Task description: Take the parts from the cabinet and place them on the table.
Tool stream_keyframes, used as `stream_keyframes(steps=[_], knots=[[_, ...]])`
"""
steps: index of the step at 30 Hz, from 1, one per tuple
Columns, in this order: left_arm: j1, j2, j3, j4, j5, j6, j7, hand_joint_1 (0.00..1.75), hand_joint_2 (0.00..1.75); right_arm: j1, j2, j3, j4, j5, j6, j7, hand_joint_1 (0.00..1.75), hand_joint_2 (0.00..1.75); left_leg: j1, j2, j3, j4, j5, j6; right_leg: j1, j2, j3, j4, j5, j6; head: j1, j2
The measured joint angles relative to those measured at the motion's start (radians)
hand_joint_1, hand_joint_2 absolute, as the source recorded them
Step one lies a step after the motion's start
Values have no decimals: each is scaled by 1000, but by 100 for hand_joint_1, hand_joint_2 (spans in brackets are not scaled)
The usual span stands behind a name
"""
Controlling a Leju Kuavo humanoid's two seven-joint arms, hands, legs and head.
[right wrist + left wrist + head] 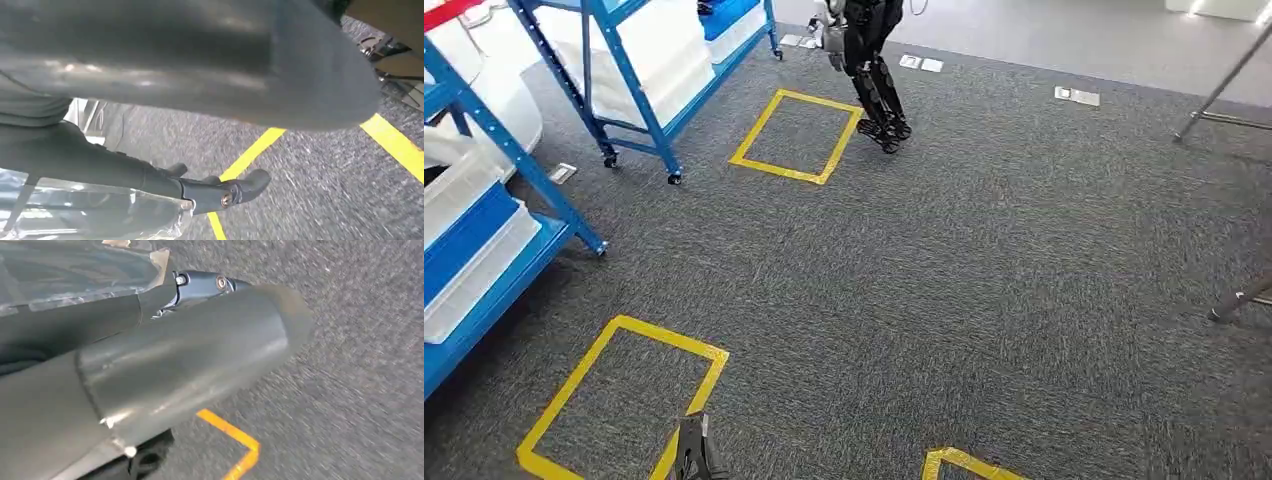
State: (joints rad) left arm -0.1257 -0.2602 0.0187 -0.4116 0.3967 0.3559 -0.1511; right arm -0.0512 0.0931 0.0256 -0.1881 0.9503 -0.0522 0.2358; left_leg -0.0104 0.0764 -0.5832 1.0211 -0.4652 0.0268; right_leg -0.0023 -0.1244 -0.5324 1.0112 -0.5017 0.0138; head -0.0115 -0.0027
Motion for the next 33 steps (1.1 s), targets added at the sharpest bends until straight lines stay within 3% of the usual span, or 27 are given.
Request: stream_keyframes(steps=[2, 3, 4, 5, 6, 7, 8, 9, 10, 12, 13, 14, 15, 17, 18, 19, 20, 21, 23, 24, 25, 26, 27, 28, 29, 33], knots=[[3, 2, -5, -1, -1, -11, 1, 0, 0, -2, 1, 0, 0, -2, -10, -5, 0, 0, -6, -30, -6, -2, 1, 6, -1, -26, 7, -5, 0, 7, -1, 0], [5, 3, -5, -4, 0, -18, 2, 0, 0, -4, 2, 0, -2, -2, -15, -8, 0, 0, 1, -44, 6, -17, 12, 17, 6, -26, 10, -3, -6, 16, -2, 0], [8, 4, -6, -11, 2, -27, 4, 0, 0, -7, 2, 0, -2, -2, -21, -11, 0, 0, 6, -52, 8, -23, 17, 21, -7, 42, 1, 14, -17, 19, 0, 0], [6, 7, -7, -15, 4, -32, 6, 0, 0, -6, 2, -1, -2, -2, -26, -13, 0, 0, 11, -64, 7, -23, 21, 29, -6, 87, -18, 62, -47, 13, 0, 0], [6, 7, -11, -21, 7, -43, 11, 0, 0, -5, 3, -1, -2, -2, -32, -15, 0, 0, 11, -79, 5, -24, 22, 30, -8, 108, -55, 141, -83, 6, 6, 0], [8, 8, -20, -31, 15, -50, 18, 0, 0, -4, 2, -2, -2, -2, -35, -16, 0, 0, 11, -96, 3, -24, 23, 31, -9, 115, -97, 227, -117, 3, 6, 0], [14, 13, -26, -42, 24, -57, 28, 0, 0, -2, 2, -5, -1, -3, -41, -17, 0, 0, 11, -113, 2, -23, 24, 31, -9, 118, -129, 292, -133, 6, 7, 0], [21, 18, -37, -53, 33, -61, 37, 0, 0, 2, 1, -8, 0, -5, -46, -19, 0, 0, 11, -128, 2, -23, 25, 30, -10, 119, -142, 316, -133, 11, 6, 0], [27, 24, -45, -64, 41, -62, 44, 0, 0, 4, 0, -10, 0, -5, -51, -23, 0, 0, 12, -144, 3, -22, 26, 29, -11, 120, -133, 286, -113, 20, 7, 0], [37, 33, -65, -88, 66, -59, 52, 0, 0, 5, 0, -16, 0, -6, -63, -38, 0, 0, 14, -173, 4, -20, 27, 23, -18, 134, -56, 120, -36, 42, 6, 0], [39, 38, -77, -102, 80, -52, 53, 0, 0, 5, 0, -18, 0, -4, -70, -41, 0, 0, 15, -186, 1, -16, 26, 17, -28, 176, -17, 31, -3, 51, 8, 0], [38, 43, -83, -110, 89, -48, 53, 0, 0, 5, 1, -19, 0, -1, -71, -44, 0, 0, 8, -198, -5, -5, 22, 7, -29, 214, -13, 8, 0, 46, 10, 0], [39, 45, -93, -119, 101, -40, 53, 0, 0, 2, 0, -19, 0, 3, -72, -43, 0, 0, 9, -205, -10, -6, 23, 2, -25, 191, -12, 8, 3, 35, 8, 0], [41, 53, -99, -132, 120, -30, 53, 0, 0, -8, 0, -21, 0, 11, -70, -40, 0, 0, 14, -221, -15, -12, 30, -9, -19, 177, -10, 10, 7, 23, 6, 0], [41, 57, -103, -135, 125, -25, 53, 0, 0, -9, 3, -21, -2, 13, -68, -40, 0, 0, 17, -231, -19, -9, 30, -12, -30, 163, -9, 7, 11, 17, 6, 0], [42, 60, -108, -138, 129, -22, 53, 0, 0, -15, 4, -21, -2, 14, -67, -37, 0, 0, 14, -178, -26, 12, 15, -14, -27, 151, -8, 5, 13, 10, 6, 0], [42, 61, -113, -143, 130, -22, 52, 0, 0, -18, 5, -22, -2, 14, -66, -37, 0, 0, 11, -127, -45, 54, -15, -19, -26, 140, -8, 5, 13, 1, -7, 0], [39, 63, -118, -148, 134, -21, 52, 0, 0, -18, 5, -23, -2, 17, -64, -35, 0, 0, 12, -101, -80, 128, -60, -24, -20, 126, -8, 5, 10, -7, -9, 0], [37, 72, -125, -150, 145, -32, 61, 0, 0, -18, 5, -24, -2, 23, -63, -27, 0, 0, 15, -86, -151, 273, -120, -29, -15, 93, -9, 5, 8, -12, -9, 0], [36, 80, -131, -150, 153, -42, 66, 0, 0, -19, 5, -25, -2, 25, -62, -25, 0, 0, 16, -82, -166, 306, -123, -30, -13, 78, -9, 5, 7, -13, -9, 0], [36, 85, -138, -150, 161, -51, 68, 0, 0, -22, 7, -25, -2, 28, -61, -21, 0, 0, 17, -79, -156, 288, -104, -29, -11, 65, -9, 5, 6, -14, -9, 0], [35, 90, -141, -150, 163, -55, 68, 0, 0, -27, 8, -25, -2, 28, -61, -18, 0, 0, 17, -75, -123, 227, -67, -26, -10, 53, -8, 5, 5, -15, -10, 0], [32, 97, -142, -150, 167, -59, 67, 0, 0, -33, 10, -25, -2, 29, -60, -16, 0, 0, 16, -64, -72, 133, -23, -20, -9, 43, -5, 5, 4, -15, -10, 0], [26, 100, -143, -150, 169, -60, 67, 0, 0, -37, 12, -25, -3, 29, -59, -15, 0, 0, 10, -27, -21, 44, 10, -9, -7, 32, -2, 5, 3, -16, -10, 0], [18, 103, -145, -150, 169, -60, 67, 0, 0, -40, 14, -25, -4, 29, -59, -15, 0, 0, -1, 23, 0, 3, 1, 0, -1, 22, -1, 6, 0, -11, -8, 0], [9, 106, -148, -150, 172, -60, 63, 0, 0, -48, 21, -26, -6, 30, -56, -11, 0, 0, -7, -27, -8, -8, 12, 10, 0, -21, 9, -1, -3, 0, -8, 0]])
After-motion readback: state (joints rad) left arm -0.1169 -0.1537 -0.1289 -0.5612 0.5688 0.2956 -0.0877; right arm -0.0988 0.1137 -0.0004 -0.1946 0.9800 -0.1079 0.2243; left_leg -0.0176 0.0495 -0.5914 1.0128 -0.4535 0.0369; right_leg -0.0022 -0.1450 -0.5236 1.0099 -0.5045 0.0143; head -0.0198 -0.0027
